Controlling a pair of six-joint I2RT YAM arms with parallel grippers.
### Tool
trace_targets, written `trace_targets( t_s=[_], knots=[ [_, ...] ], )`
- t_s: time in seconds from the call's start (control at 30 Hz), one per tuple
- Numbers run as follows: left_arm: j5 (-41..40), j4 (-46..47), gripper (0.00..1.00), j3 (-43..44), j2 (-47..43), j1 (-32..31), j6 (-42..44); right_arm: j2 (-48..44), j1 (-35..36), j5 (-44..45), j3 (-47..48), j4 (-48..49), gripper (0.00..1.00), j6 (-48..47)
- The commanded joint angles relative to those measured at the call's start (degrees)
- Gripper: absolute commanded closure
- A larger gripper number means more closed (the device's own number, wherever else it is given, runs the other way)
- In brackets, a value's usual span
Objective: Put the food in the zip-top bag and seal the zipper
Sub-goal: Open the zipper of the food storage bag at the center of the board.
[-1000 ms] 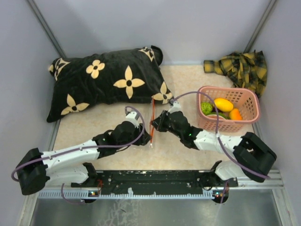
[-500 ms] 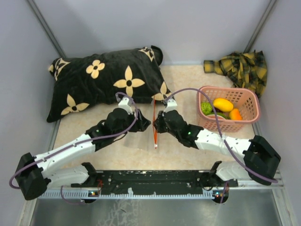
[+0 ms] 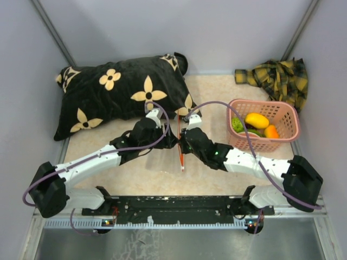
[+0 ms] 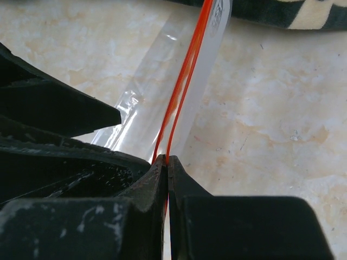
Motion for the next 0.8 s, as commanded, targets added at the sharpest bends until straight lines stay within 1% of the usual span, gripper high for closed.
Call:
trace_targets(
  t_s=[0.0, 0.17, 0.4, 0.47, 0.53, 0.7, 0.77],
  knots=[
    [-1.77, -0.06, 0.30, 1.75, 1.40, 0.61, 2.11, -0.19, 1.67, 3.26, 3.77, 0.86, 1.00, -2.11],
    [-4.49, -2.05, 0.33, 2.07, 2.30, 1.07, 3.27, 0.14, 2.56, 5.02, 4.45, 0.16, 1.00, -3.13],
    [-4.95, -2.04, 0.39, 2.54, 2.14, 1.78, 3.27, 1.56, 4.31, 7.43, 5.93, -0.68, 1.00, -4.36],
    [-4.22, -1.96, 0.40, 3.07, 1.94, 1.95, 2.93, 2.37, 4.82, 7.98, 6.54, -1.08, 1.00, -4.65],
    [-3.06, -1.28, 0.38, 2.88, 1.09, 2.17, 2.27, 3.06, 5.19, 8.72, 6.88, -1.33, 1.00, -4.57],
    [-2.08, -0.04, 0.35, 0.61, -2.91, 3.28, 0.00, 3.40, 5.54, 9.79, 6.38, -1.07, 1.00, -4.19],
    [-0.41, 1.25, 0.34, -0.25, -3.91, 3.85, -0.66, 3.55, 5.65, 9.72, 6.37, -1.16, 1.00, -4.24]
  ],
)
